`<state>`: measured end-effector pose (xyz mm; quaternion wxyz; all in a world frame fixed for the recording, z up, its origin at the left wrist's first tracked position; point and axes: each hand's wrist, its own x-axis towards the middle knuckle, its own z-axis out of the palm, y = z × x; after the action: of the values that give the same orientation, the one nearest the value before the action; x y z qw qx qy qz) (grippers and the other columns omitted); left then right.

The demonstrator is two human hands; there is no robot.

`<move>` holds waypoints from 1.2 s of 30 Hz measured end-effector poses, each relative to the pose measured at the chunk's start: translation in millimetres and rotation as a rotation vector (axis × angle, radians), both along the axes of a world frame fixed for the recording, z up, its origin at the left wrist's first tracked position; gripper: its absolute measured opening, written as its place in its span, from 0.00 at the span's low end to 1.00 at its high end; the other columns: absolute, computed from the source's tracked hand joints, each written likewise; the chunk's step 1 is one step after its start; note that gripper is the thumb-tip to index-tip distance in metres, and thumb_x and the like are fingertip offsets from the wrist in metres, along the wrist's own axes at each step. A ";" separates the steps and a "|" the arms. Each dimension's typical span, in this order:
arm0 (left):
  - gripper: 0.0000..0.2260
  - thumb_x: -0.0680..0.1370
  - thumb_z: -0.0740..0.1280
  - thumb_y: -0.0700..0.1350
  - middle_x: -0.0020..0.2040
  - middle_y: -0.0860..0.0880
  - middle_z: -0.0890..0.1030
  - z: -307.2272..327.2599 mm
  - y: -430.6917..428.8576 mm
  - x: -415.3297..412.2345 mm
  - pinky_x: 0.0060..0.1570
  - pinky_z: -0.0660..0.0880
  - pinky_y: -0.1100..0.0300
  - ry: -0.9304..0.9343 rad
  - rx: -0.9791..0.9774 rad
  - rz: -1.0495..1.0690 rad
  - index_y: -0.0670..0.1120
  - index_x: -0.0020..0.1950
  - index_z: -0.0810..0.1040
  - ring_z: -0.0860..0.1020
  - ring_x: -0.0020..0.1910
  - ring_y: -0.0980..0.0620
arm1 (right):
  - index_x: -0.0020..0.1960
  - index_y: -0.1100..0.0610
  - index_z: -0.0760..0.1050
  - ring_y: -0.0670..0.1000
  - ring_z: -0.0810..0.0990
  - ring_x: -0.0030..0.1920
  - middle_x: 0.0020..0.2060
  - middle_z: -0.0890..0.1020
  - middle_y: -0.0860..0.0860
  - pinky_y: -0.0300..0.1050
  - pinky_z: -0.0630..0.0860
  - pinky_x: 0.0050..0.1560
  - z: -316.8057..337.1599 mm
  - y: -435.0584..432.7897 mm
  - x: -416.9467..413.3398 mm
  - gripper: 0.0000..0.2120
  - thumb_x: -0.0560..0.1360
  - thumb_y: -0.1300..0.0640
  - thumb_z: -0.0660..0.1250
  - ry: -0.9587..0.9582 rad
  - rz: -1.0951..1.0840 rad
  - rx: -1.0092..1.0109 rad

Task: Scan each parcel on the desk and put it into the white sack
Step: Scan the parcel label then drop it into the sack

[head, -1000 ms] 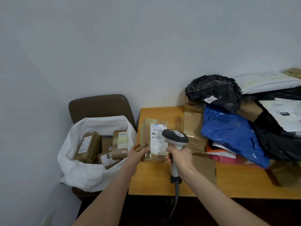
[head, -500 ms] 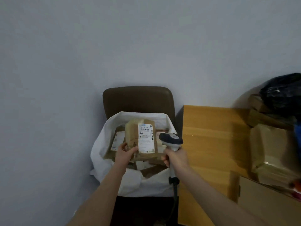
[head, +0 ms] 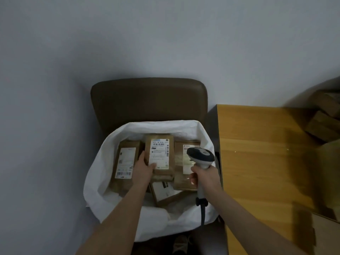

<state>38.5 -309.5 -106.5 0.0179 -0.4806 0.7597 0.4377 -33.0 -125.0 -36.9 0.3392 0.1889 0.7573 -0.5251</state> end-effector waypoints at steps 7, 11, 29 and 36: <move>0.23 0.76 0.66 0.47 0.64 0.43 0.72 -1.6 -12.8 -18.9 0.61 0.71 0.45 -0.203 -0.176 -0.141 0.55 0.71 0.67 0.71 0.62 0.42 | 0.38 0.61 0.76 0.52 0.78 0.29 0.27 0.81 0.54 0.45 0.75 0.35 2.5 7.2 -9.8 0.05 0.72 0.65 0.67 -0.007 -0.032 -0.010; 0.25 0.76 0.68 0.47 0.70 0.43 0.65 18.7 12.8 -24.0 0.62 0.68 0.47 -0.265 -0.301 -0.199 0.52 0.72 0.66 0.65 0.68 0.43 | 0.42 0.64 0.77 0.52 0.78 0.27 0.28 0.81 0.55 0.45 0.76 0.34 15.5 23.7 -9.7 0.03 0.73 0.65 0.67 -0.011 -0.041 -0.055; 0.22 0.78 0.66 0.43 0.68 0.45 0.69 113.4 340.0 -39.8 0.48 0.74 0.56 -0.135 -0.257 -0.510 0.47 0.72 0.66 0.75 0.59 0.46 | 0.35 0.63 0.76 0.53 0.74 0.24 0.25 0.78 0.56 0.45 0.74 0.32 84.9 314.8 33.0 0.11 0.74 0.60 0.69 0.056 -0.076 -0.068; 0.25 0.79 0.65 0.44 0.70 0.43 0.68 96.8 440.5 -39.7 0.53 0.71 0.57 -0.176 -0.131 -0.614 0.45 0.74 0.63 0.73 0.63 0.45 | 0.37 0.63 0.80 0.54 0.80 0.31 0.27 0.81 0.54 0.50 0.80 0.41 60.9 431.4 31.5 0.09 0.72 0.57 0.69 0.030 -0.149 0.106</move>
<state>-1.2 131.0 -9.7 0.1837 -0.2653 0.8912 0.3186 -1.4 306.3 24.0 0.2774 0.2545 0.7730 -0.5106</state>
